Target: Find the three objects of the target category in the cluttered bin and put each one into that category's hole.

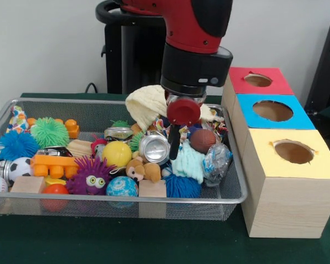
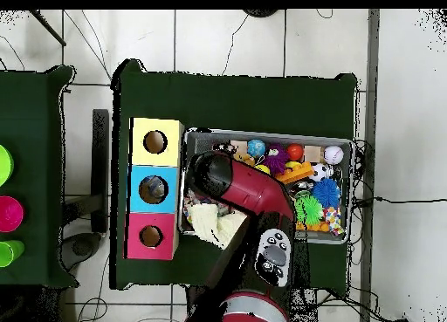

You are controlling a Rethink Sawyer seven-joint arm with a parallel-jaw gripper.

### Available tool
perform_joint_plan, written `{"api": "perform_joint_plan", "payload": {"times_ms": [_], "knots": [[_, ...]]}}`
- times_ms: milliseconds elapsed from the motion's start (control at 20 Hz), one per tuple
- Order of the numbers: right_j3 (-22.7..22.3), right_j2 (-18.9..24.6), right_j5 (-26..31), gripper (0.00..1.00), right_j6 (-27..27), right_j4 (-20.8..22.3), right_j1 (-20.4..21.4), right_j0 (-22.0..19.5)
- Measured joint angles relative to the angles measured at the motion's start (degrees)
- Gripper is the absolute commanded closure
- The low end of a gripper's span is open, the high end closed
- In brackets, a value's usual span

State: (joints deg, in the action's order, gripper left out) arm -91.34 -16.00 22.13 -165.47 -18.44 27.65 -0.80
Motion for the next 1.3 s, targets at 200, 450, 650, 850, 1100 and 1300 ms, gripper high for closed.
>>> {"api": "perform_joint_plan", "payload": {"times_ms": [200, 450, 650, 850, 1100, 1300], "knots": [[0.00, 2.11, 0.05, 0.00, 0.00, 4.57, 0.48, -0.48], [0.05, 4.86, 1.31, 0.00, 0.00, 7.80, 1.90, -0.93], [0.47, 7.20, 3.83, 0.00, 0.00, 10.44, 3.17, -1.59], [0.79, 9.78, 5.34, 0.00, 0.00, 12.52, 3.95, -2.86], [1.23, 13.23, 5.47, 0.00, 0.00, 15.14, 4.17, -5.24], [1.61, 15.58, 5.47, 0.00, 0.00, 17.45, 3.95, -6.86]]}}
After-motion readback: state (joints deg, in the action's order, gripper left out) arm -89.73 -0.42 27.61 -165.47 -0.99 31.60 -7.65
